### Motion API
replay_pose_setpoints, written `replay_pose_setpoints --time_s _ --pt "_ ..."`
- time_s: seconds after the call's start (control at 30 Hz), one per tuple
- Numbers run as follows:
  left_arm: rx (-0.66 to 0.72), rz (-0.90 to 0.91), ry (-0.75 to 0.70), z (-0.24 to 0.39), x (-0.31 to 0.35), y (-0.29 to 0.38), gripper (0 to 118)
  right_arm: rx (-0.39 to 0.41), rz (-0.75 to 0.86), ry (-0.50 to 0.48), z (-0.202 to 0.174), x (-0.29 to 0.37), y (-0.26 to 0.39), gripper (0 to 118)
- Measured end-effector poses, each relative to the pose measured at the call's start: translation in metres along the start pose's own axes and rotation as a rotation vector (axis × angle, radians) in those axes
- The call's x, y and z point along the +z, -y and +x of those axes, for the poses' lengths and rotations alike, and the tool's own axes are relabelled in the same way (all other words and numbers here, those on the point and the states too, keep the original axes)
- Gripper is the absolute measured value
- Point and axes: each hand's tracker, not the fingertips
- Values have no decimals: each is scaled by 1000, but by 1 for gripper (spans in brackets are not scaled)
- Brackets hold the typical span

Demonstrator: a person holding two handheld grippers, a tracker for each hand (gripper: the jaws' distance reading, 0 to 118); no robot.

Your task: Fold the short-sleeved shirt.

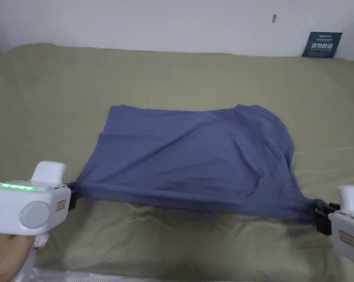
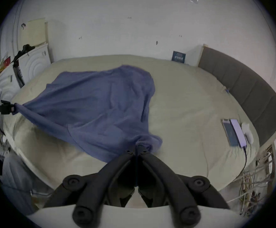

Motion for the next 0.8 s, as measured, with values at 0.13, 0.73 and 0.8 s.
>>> replay_pose_setpoints --time_s 0.13,0.73,0.8 --pt "12 -34 28 -6 11 25 2 22 -32 0 -5 9 34 1" --pt "83 -73 39 -5 -1 27 53 -63 -141 84 -15 -8 34 64" --pt "105 -89 61 -8 1 25 118 -90 -160 83 -13 -5 30 115"
